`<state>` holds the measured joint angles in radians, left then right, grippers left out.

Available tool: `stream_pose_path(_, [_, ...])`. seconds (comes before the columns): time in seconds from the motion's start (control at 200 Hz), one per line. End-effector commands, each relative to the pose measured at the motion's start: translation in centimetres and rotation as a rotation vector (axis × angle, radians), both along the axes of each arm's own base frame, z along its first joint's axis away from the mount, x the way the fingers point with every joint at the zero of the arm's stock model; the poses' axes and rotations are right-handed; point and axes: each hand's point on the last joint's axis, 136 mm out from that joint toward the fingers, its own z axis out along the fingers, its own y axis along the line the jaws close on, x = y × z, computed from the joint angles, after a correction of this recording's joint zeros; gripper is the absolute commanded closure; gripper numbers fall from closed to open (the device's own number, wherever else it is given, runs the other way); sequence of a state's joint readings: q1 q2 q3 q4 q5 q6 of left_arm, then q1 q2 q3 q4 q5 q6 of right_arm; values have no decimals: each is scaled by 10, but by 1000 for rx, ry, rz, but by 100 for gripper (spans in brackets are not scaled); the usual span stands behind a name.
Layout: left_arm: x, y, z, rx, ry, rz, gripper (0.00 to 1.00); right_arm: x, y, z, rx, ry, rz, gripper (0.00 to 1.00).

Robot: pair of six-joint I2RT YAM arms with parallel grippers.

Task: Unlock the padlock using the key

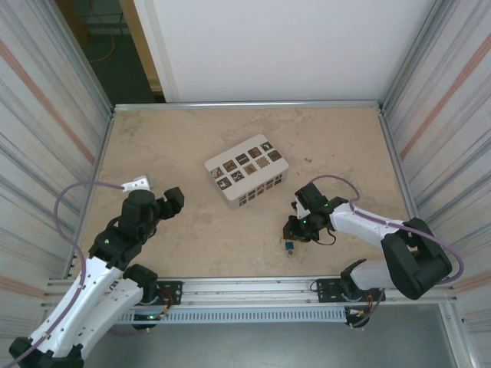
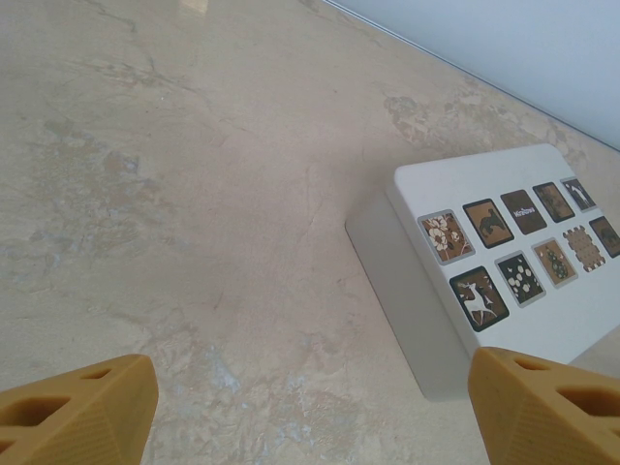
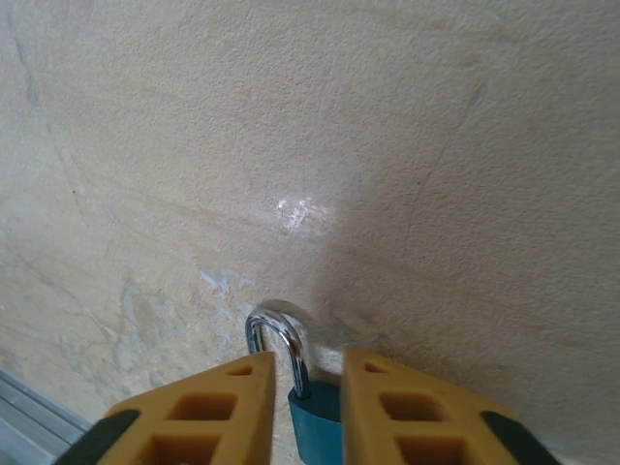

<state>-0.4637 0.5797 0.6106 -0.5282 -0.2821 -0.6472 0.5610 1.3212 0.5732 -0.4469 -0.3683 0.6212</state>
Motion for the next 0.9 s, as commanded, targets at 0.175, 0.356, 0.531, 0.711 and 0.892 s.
stream_pose_path(0.175, [1, 6, 8, 12, -10, 22, 16, 1, -11, 10, -17, -29, -31, 66])
stream_pose_path(0.356, [-1, 7, 7, 7, -9, 27, 16, 4, -17, 26, -21, -67, -43, 59])
stream_pose_path(0.531, [-3, 8, 6, 5, -7, 31, 16, 10, -24, 43, -11, -123, -65, 54])
stream_pose_path(0.711, [-2, 10, 7, 5, -14, 44, 16, 19, -37, 64, -3, -199, -98, 47])
stream_pose_path(0.892, [3, 11, 9, 5, -31, 61, 16, 42, -58, 85, -36, -346, -182, 38])
